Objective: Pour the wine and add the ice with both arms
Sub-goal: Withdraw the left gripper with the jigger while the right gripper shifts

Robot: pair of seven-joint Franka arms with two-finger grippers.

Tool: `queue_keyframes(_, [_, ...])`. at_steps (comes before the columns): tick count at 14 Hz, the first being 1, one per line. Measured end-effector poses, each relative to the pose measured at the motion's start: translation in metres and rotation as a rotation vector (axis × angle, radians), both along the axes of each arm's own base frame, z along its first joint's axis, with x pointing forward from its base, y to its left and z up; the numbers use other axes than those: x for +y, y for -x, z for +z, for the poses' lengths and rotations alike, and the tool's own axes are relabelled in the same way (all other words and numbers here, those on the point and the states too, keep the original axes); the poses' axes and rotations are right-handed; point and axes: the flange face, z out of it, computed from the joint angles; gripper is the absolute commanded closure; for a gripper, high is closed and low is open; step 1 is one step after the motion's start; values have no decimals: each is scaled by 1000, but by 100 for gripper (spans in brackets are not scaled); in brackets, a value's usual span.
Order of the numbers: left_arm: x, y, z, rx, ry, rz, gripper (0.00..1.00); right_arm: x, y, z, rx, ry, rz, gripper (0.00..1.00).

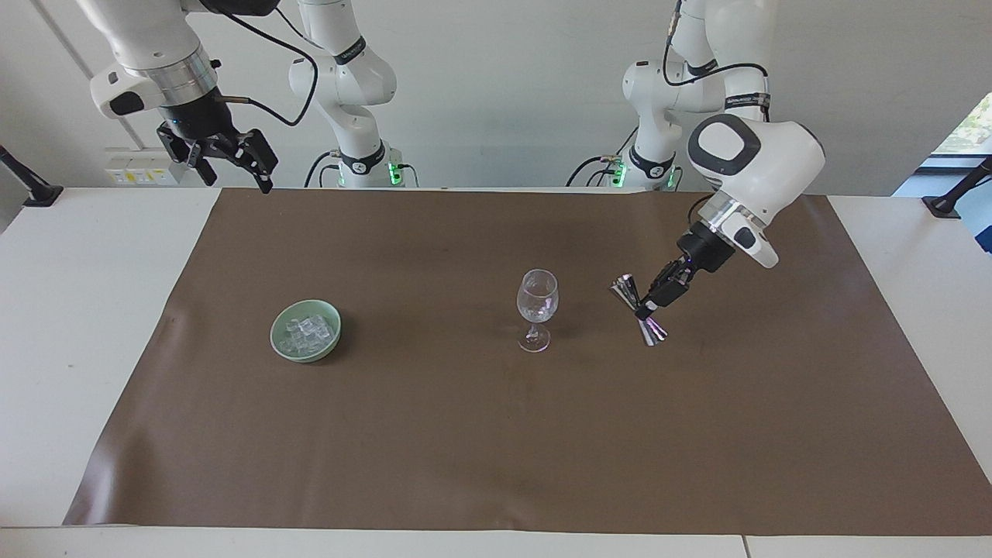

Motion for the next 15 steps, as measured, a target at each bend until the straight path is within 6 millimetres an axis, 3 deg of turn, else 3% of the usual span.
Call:
queue_keyframes(8, [87,-37,-23,256,179,195,100,0,0,0,0,0,0,0])
queue_keyframes(15, [166,-35,-51,427,378,400,100,0,0,0,0,0,0,0])
